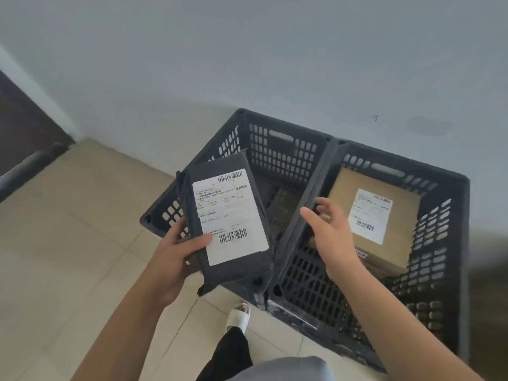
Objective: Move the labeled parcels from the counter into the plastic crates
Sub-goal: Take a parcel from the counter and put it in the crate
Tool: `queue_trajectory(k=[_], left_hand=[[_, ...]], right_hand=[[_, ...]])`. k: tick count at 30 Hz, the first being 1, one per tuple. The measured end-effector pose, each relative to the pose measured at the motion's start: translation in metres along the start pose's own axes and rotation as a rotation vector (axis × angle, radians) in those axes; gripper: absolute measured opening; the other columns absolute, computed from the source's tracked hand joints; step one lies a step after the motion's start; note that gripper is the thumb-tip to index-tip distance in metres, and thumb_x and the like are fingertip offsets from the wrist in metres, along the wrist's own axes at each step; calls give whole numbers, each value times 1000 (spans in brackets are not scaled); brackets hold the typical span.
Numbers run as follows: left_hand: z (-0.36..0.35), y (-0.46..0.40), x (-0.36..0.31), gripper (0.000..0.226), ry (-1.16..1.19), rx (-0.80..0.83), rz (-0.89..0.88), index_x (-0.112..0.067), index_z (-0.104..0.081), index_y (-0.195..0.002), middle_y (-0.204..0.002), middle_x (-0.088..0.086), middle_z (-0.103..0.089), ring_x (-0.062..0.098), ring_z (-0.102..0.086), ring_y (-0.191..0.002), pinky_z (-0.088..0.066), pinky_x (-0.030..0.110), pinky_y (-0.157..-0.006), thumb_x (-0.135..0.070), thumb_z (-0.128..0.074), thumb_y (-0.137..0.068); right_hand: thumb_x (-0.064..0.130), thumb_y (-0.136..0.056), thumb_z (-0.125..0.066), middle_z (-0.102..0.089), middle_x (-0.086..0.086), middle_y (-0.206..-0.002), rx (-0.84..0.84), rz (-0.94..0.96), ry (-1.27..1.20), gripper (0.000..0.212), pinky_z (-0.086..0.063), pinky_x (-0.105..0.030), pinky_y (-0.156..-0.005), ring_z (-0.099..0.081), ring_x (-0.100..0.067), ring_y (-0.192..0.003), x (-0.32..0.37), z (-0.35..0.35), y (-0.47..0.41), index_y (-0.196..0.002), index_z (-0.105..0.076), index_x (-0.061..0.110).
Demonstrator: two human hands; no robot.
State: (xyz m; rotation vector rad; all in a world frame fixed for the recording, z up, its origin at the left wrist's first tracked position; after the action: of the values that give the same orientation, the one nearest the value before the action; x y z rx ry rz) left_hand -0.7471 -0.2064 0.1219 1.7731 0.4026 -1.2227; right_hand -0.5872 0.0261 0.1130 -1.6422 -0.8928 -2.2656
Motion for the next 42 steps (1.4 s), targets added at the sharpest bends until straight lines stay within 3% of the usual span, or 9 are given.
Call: queue_trajectory(k=[4,9,13,20,27,29,34,40,42], left_hand=[[12,-102,-18,64,-49,-26,99,-30,-52,-139,-118,-2,-78,26,-73,-110,-61,40,-76,-17,-82,-84],[-4,-214,-5,70,-171,59,227,-31,-46,-141,-126,-1,-71,19,-70,-106,-57,34,-71,-16,-85,-84],[-34,-280,25,76,-292,136,319,-29,-45,-144,-114,-8,-65,8,-60,-90,-50,30,-68,-18,-87,-82],[-83,-358,71,74,-421,299,440,-32,-52,-139,-115,-3,-73,11,-69,-89,-51,29,-62,-15,-89,-78],[-112,-398,99,77,-456,417,471,-27,-49,-149,-134,5,-69,27,-64,-123,-50,49,-106,-9,-83,-83],[-115,-404,104,72,-485,418,472,-21,-50,-151,-135,10,-69,30,-65,-123,-51,44,-101,-3,-77,-87],[-122,-404,112,81,-498,369,436,-14,-44,-154,-137,12,-67,31,-66,-120,-51,53,-108,-1,-82,-84],[-144,-383,120,62,-623,332,276,-15,-55,-126,-131,8,-69,25,-68,-110,-55,37,-91,-2,-89,-76],[-149,-380,122,66,-645,288,236,-15,-53,-130,-134,9,-68,29,-66,-118,-55,40,-95,-1,-88,-77]], right_hand=[[44,-96,-68,-13,-6,-170,-173,-107,328,89,-29,-61,-121,-22,-34,-154,-6,-42,-70,-164,-13,26],[44,-98,-60,13,-9,-173,-317,-225,686,92,-9,-58,-127,5,-35,-159,-41,-76,-101,-164,4,31],[48,-96,-57,7,-6,-173,-401,-228,758,88,-15,-59,-126,-1,-35,-159,-55,-78,-102,-163,-3,28],[41,-96,-59,-17,-9,-168,-418,-229,718,75,-24,-56,-125,-18,-33,-155,-49,-80,-101,-159,-23,21],[35,-95,-63,-33,-8,-160,-440,-217,672,72,-37,-55,-117,-32,-28,-147,-44,-80,-101,-157,-31,16],[34,-94,-63,-36,-6,-157,-455,-217,665,71,-40,-55,-114,-36,-28,-143,-43,-80,-101,-156,-33,17],[35,-94,-62,-40,-4,-154,-463,-220,658,71,-43,-53,-112,-41,-27,-140,-43,-80,-101,-156,-32,18],[36,-94,-62,-42,-3,-152,-467,-223,638,71,-45,-54,-109,-44,-27,-137,-42,-81,-101,-156,-32,19],[35,-94,-63,-43,-3,-151,-466,-218,635,71,-46,-54,-108,-45,-27,-136,-41,-81,-100,-156,-33,18]])
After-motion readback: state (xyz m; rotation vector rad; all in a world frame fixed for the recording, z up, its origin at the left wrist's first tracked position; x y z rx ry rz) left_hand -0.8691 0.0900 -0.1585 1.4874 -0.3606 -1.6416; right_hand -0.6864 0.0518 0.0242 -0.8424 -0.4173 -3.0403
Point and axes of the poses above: each hand's wrist, its own y-axis away from the middle knuckle, its own z-axis out of the back of the hand, x = y × z, the point moved 1 cm from there along -y, towards the middle knuckle
